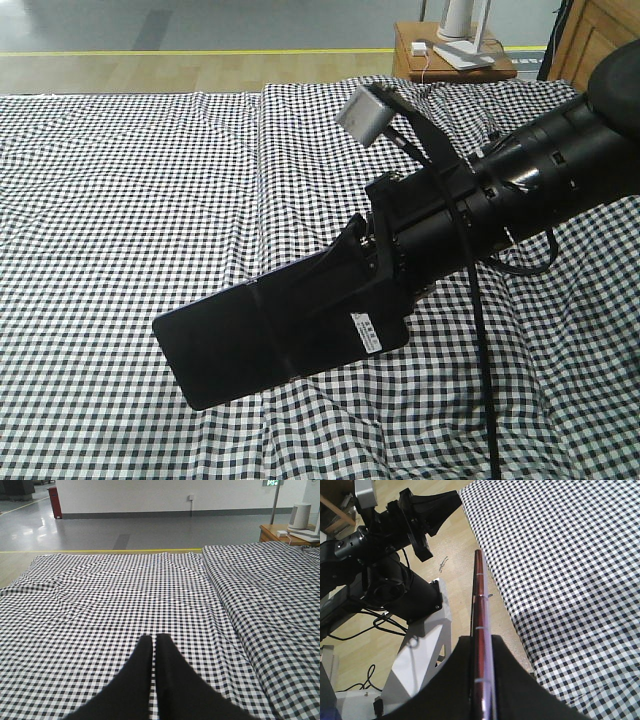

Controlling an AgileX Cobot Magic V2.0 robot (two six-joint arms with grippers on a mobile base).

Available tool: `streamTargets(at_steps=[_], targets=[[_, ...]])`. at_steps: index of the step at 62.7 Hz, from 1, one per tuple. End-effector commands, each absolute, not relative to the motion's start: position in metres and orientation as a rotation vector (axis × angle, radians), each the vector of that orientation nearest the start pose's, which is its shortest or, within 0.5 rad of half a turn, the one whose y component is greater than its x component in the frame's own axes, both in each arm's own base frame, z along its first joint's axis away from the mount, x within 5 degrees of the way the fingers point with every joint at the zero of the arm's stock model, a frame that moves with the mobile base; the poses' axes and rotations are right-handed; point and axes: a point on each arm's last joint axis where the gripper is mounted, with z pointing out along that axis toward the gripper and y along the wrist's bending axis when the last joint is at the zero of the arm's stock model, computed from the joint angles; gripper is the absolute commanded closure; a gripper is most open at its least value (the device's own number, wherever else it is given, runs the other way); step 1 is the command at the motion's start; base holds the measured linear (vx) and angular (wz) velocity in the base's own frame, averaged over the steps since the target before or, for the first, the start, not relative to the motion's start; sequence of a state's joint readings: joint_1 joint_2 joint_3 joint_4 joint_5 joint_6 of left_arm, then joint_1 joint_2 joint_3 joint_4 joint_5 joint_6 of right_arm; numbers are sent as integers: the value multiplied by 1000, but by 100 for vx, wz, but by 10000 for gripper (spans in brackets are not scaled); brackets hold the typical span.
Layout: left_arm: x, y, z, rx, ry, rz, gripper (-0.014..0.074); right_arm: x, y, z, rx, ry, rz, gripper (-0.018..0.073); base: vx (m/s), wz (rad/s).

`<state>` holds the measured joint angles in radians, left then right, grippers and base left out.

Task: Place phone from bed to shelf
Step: 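Lift the phone with the right gripper up off the bed, then hold the phone in the right gripper while the base drives away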

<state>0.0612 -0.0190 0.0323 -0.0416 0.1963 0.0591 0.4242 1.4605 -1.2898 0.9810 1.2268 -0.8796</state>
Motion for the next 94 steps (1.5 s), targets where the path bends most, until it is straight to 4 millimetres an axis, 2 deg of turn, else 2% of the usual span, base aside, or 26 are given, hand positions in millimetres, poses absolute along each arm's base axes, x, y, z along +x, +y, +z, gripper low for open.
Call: streamTargets(at_steps=[1,61,94], targets=[[56,3,190,-38,1622,49,595,217,181,380,-1266,2013,1273,561,0,0],[56,3,190,-38,1622,49,595,217,182,380,-1263,2012,1275,561,0,1],[56,3,190,-38,1622,49,595,217,182,380,-1263,2012,1275,561,-5,19]])
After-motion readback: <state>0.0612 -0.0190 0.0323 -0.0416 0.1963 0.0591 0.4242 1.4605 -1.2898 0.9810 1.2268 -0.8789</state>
